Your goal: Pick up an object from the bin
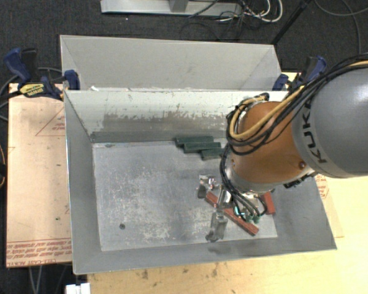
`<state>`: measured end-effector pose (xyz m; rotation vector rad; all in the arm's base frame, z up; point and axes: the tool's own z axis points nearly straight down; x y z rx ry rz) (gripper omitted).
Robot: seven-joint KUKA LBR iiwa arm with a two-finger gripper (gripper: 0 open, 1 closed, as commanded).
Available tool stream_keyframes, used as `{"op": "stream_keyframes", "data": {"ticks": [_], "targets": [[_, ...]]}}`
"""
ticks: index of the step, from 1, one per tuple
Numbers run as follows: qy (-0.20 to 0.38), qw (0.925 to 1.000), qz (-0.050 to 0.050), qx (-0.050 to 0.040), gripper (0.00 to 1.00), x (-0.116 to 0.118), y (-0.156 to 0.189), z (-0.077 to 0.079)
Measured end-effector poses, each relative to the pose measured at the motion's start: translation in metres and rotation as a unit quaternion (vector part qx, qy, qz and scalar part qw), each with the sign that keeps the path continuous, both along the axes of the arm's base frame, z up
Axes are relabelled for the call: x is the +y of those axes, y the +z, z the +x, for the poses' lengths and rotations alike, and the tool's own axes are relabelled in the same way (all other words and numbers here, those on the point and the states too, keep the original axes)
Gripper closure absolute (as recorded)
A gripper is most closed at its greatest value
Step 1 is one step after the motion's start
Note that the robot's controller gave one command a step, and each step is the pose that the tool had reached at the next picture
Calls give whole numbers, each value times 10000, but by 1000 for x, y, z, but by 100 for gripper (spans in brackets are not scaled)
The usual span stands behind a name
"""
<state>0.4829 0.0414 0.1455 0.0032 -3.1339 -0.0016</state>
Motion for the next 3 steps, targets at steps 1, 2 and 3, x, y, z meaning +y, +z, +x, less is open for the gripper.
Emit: {"op": "stream_keyframes", "data": {"ticks": [1, 2, 3], "targets": [[593, 9982, -4, -21, 0, -39, -61, 15], [269, 9996, -21, -102, 0, -95, 16, 58], [47, 10000, 7, -6, 0, -105, -76, 47]]}}
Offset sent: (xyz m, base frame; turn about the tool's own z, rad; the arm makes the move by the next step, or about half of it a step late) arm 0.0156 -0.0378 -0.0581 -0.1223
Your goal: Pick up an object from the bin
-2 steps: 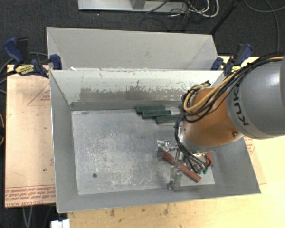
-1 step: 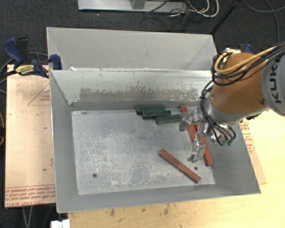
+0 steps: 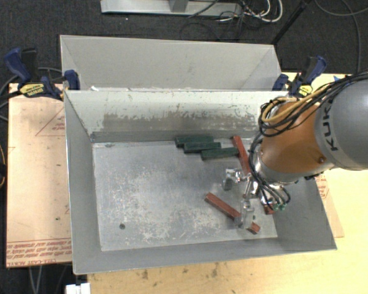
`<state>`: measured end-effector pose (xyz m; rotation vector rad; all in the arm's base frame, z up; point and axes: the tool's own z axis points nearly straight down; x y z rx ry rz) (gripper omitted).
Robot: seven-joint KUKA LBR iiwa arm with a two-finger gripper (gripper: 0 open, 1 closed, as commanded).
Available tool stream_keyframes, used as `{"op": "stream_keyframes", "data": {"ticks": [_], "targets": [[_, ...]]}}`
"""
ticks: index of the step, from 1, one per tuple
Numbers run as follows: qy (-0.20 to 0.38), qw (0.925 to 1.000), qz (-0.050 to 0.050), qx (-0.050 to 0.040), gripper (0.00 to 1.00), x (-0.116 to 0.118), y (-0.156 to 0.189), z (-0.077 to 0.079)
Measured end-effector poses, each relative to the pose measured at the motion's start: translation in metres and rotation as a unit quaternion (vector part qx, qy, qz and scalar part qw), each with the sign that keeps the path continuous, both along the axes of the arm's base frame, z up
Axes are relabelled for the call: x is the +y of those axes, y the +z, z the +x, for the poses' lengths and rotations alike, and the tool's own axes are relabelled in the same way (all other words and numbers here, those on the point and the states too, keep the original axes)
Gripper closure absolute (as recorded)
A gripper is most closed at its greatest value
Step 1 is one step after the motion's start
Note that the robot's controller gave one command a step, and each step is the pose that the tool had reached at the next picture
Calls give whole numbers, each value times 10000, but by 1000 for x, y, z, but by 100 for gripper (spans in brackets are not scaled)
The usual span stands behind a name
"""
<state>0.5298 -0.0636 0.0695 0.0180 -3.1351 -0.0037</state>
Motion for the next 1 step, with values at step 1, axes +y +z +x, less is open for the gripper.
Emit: {"op": "stream_keyframes", "data": {"ticks": [1], "targets": [[-6, 10000, -10, -68, 100, -1, 7, 5]]}}
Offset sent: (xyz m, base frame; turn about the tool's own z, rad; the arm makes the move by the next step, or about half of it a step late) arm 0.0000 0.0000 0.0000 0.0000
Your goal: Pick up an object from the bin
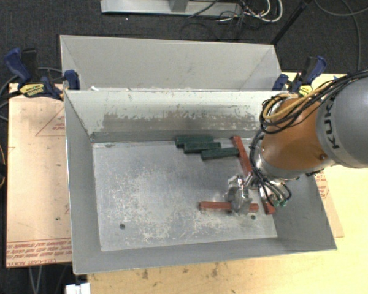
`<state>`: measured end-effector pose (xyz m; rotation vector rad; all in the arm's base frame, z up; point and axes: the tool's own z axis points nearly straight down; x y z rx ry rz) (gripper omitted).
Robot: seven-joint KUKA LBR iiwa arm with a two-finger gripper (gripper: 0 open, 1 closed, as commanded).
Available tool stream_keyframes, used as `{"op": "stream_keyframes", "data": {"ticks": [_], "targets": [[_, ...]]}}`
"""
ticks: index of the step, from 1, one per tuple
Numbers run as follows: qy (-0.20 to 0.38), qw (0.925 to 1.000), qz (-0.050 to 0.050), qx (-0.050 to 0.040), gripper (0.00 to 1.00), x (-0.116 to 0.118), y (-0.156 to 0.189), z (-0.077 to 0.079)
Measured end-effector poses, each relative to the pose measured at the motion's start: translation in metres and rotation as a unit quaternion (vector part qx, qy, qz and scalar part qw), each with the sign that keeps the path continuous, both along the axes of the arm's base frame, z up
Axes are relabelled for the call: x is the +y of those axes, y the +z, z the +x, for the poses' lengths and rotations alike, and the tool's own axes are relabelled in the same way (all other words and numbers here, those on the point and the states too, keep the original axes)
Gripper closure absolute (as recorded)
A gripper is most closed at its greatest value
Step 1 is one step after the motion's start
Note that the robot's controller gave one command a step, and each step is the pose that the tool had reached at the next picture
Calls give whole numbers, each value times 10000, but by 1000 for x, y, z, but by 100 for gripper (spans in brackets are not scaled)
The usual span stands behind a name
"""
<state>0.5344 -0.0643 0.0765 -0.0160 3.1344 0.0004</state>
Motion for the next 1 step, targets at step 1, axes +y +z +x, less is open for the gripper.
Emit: {"op": "stream_keyframes", "data": {"ticks": [1], "targets": [[-1, 10000, 4, 7, 0, 0, -2, -1]]}}
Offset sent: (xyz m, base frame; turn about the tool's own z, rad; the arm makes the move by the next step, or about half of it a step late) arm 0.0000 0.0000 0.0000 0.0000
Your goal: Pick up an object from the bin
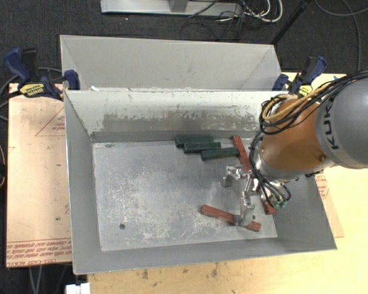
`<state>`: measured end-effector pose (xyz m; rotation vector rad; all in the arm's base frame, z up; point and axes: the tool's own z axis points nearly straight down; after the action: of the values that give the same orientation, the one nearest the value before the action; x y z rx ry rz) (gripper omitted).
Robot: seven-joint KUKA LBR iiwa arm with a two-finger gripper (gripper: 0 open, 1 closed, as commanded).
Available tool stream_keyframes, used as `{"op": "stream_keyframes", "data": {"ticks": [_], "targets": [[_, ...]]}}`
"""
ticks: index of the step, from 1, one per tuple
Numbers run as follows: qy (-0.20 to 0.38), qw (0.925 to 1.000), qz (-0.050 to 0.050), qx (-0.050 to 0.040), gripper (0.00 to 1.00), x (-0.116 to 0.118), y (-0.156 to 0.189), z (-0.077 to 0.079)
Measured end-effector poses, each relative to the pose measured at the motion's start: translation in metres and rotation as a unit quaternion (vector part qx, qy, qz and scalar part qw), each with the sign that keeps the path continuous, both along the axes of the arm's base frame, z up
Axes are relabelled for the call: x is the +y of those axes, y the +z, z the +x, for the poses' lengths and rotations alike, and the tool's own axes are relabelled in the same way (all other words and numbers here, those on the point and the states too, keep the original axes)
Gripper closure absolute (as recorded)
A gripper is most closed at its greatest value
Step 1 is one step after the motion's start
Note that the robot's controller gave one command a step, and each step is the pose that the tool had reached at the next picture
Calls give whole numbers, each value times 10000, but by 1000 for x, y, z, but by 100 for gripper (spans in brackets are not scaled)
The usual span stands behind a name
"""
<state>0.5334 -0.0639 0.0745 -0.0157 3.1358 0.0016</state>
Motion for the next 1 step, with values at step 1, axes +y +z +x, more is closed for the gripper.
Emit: {"op": "stream_keyframes", "data": {"ticks": [1], "targets": [[375, 9993, 7, 27, 0, 52, -4, -25]]}}
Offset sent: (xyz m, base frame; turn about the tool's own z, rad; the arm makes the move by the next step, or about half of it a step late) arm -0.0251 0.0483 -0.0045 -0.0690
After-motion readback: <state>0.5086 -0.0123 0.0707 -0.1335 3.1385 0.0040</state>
